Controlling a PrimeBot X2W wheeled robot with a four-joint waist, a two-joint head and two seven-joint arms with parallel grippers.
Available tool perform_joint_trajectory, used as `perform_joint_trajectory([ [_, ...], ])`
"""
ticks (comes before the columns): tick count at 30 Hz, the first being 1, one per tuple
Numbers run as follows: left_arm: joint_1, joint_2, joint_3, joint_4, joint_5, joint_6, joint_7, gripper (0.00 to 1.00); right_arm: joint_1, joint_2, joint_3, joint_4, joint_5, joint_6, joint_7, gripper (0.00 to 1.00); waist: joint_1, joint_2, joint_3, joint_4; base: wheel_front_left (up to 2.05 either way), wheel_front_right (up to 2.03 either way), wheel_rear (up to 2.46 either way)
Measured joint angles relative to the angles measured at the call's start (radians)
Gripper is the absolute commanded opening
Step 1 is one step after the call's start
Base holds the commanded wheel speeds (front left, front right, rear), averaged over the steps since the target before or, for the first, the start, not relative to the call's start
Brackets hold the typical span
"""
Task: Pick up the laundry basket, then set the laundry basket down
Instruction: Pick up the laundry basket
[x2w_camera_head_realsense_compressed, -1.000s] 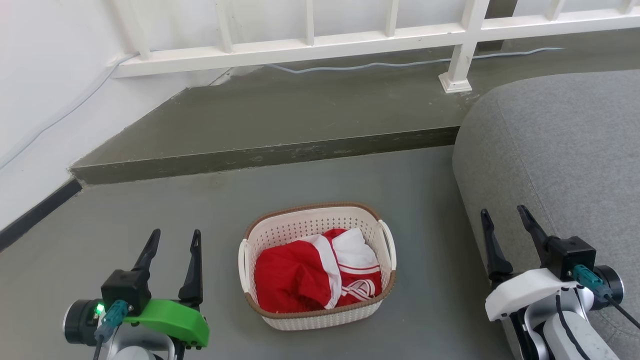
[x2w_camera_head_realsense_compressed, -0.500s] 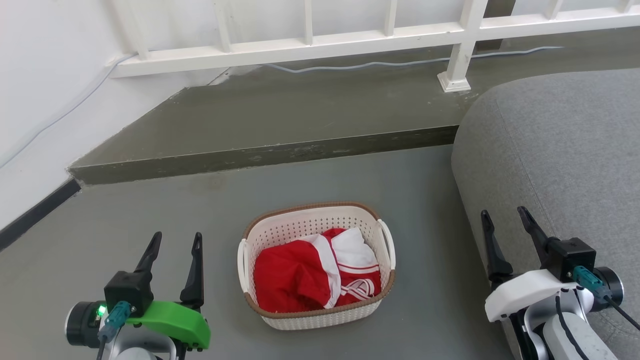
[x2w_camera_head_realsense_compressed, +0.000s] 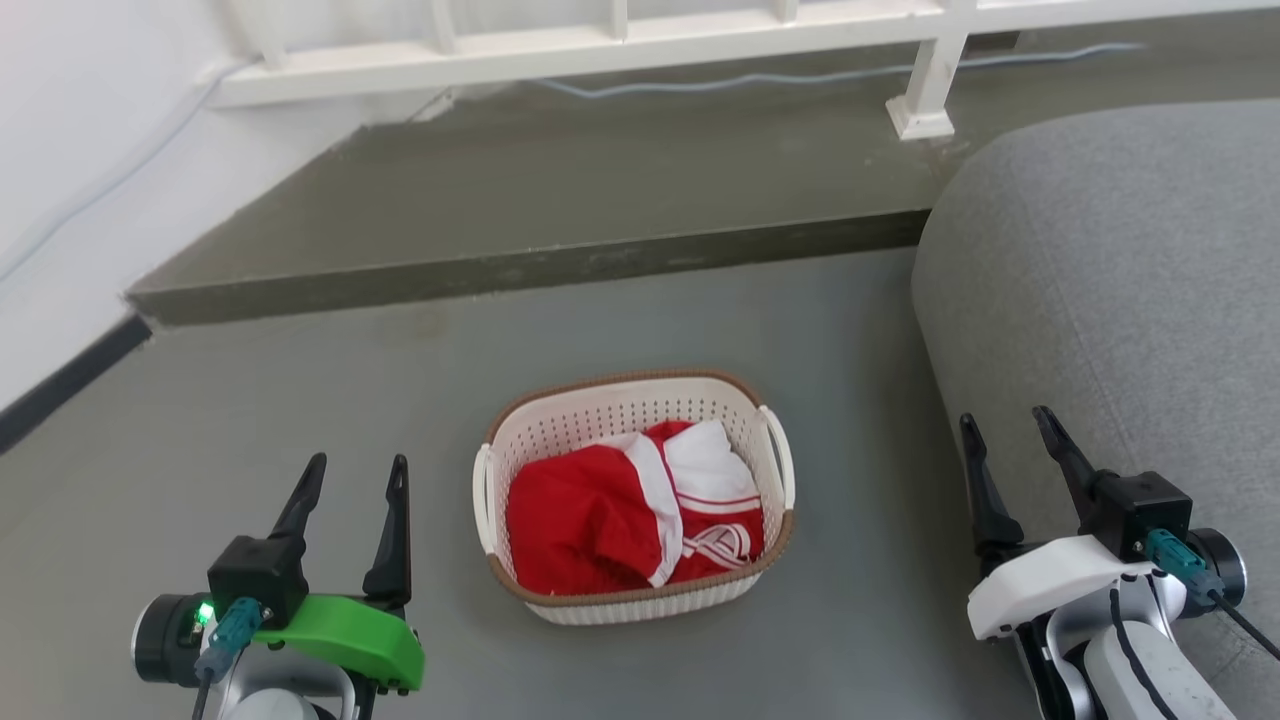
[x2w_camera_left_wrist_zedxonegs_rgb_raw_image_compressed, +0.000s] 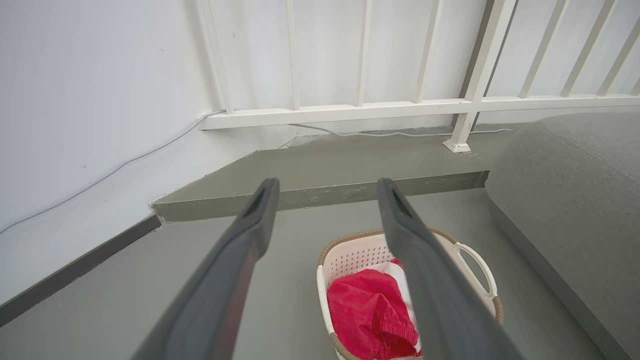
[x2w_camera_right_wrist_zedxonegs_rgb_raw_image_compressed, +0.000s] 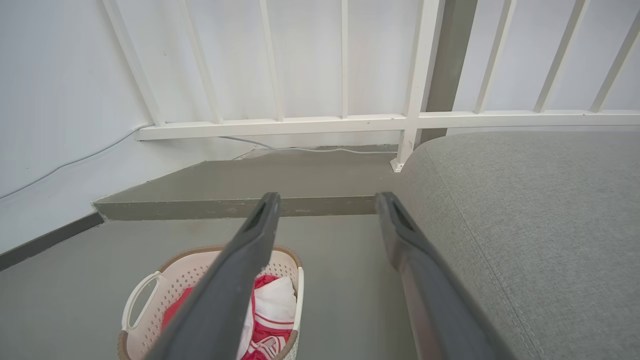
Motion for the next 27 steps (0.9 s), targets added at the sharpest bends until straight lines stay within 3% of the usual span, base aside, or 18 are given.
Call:
perform_joint_trajectory([
  [27,-0.14,-0.011,0.005,-0.053,-0.005,-0.047,0.0,1.0,-0.124,0.021,-0.005,-0.027,-0.032,-0.001,0.0,1.0,0.0001,0.0,0.309,0.012,0.0,0.0,0.0],
])
